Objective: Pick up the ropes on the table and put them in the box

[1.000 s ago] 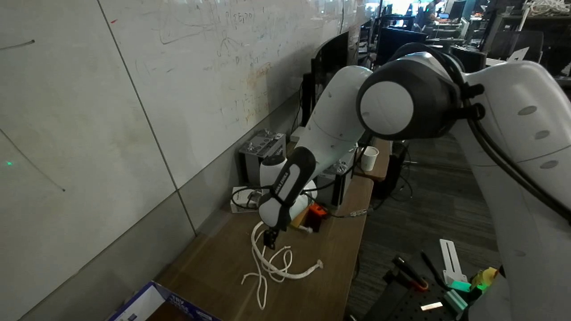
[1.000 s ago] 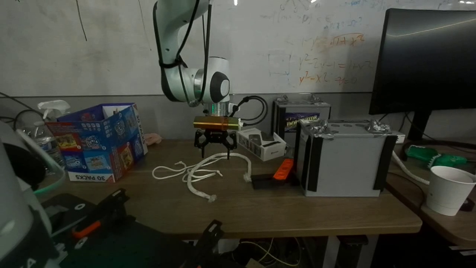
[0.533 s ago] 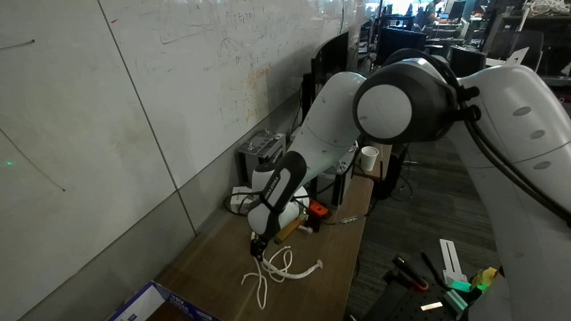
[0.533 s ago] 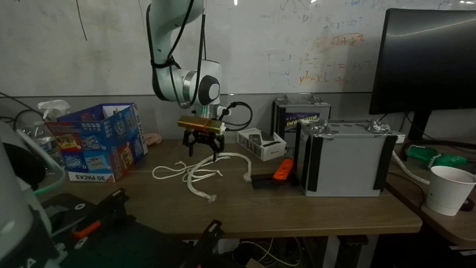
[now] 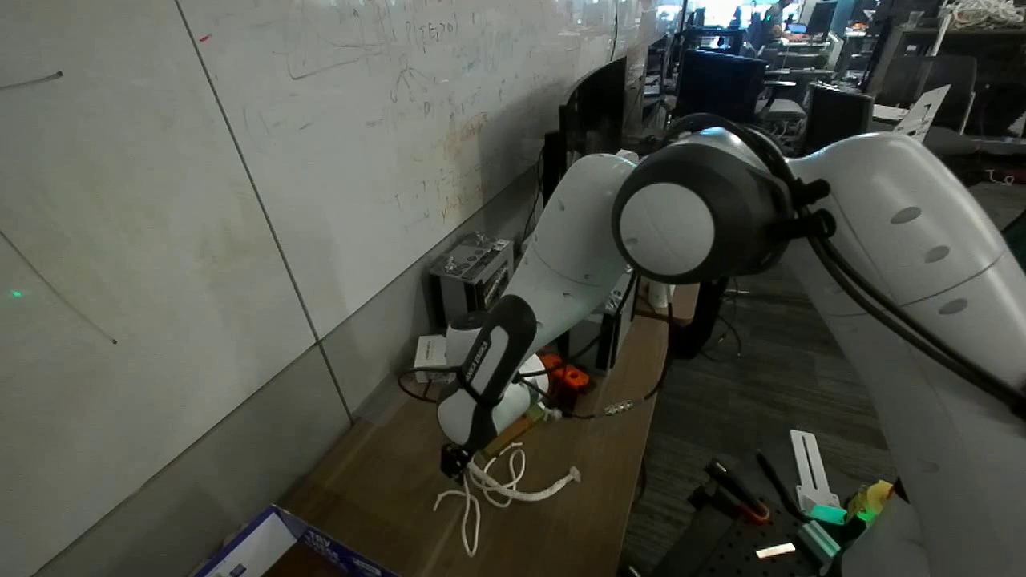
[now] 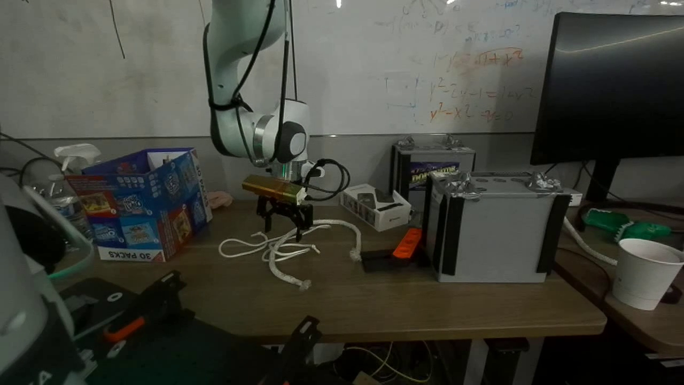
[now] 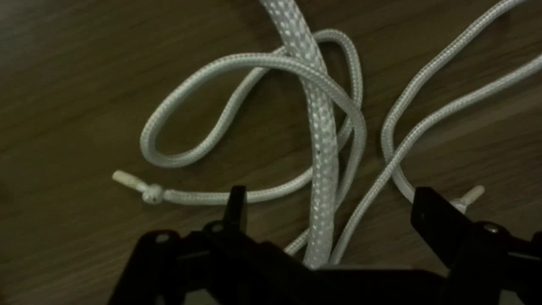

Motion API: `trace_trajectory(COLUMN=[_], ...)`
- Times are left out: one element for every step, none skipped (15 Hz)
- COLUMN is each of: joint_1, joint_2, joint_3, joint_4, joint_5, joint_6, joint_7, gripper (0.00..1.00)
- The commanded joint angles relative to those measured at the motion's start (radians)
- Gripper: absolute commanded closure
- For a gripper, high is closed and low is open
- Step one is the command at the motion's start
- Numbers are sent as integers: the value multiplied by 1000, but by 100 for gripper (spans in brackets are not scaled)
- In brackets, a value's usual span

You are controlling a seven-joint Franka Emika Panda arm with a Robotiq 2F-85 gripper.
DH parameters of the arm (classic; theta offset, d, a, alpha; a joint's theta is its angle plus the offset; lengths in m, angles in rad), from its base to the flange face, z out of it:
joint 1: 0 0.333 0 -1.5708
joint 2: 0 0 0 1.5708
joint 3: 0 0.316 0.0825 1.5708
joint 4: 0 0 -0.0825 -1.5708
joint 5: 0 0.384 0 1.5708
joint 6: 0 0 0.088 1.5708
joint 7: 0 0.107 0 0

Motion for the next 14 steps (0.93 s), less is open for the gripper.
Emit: trace_trajectory(joint_1=[84,108,132,152,170,184,198,212,222,233,241,245,250,255], joint_2=[30,38,42,46,53,56,58,61,59,58,57,53,51,53], joint_3=[-63,-81,-100,-115,-128,-138,-149,-160,-167,-177,-183,-187,-191,-197], joint_4=[30,33,37,38,43,44,47,50,50,51,50,48,47,49], joint_5=[-10,-15,-20,-23,-26,-27,-29,-32,-33,-36,-37,-36,-37,-38], joint_6=[45,50,46,52,52,53,50,50,48,50,52,53,54,54], joint_7=[87,107,131,150,166,180,193,205,216,225,233,239,243,248], gripper=[0,0,0,0,0,0,0,0,0,0,0,0,0,0])
